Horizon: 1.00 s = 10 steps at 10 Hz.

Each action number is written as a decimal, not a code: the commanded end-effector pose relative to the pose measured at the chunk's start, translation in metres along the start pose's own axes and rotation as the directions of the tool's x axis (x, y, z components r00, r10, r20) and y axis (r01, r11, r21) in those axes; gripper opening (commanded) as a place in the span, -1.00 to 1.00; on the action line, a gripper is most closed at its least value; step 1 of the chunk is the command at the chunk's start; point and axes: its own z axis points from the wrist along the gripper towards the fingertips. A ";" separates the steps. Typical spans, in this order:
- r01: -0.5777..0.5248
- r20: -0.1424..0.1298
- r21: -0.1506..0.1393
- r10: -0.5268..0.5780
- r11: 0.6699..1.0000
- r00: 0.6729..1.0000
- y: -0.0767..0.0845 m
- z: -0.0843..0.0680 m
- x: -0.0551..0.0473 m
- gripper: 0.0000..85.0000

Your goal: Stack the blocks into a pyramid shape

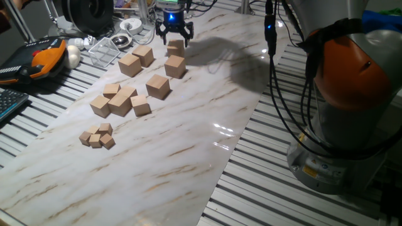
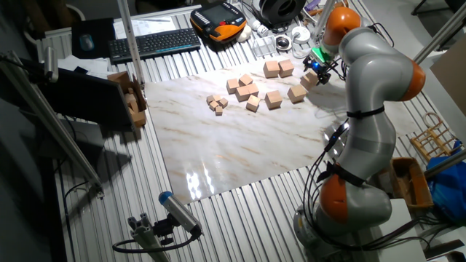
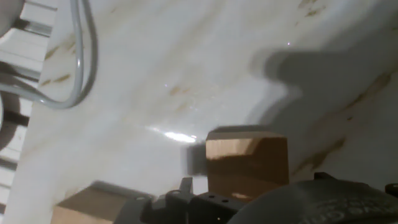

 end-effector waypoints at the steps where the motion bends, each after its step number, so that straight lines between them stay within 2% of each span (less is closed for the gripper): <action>1: 0.004 -0.003 0.004 -0.004 1.000 1.000 -0.001 -0.004 0.001 1.00; 3: 0.002 -0.011 0.010 -0.002 1.000 1.000 0.000 -0.016 0.009 1.00; 5: -0.007 -0.016 0.021 0.007 1.000 1.000 0.003 -0.032 0.021 1.00; 8: -0.045 -0.032 0.043 0.046 0.998 0.998 0.012 -0.056 0.044 1.00; 10: -0.082 -0.039 0.047 0.084 0.996 0.996 0.019 -0.062 0.062 1.00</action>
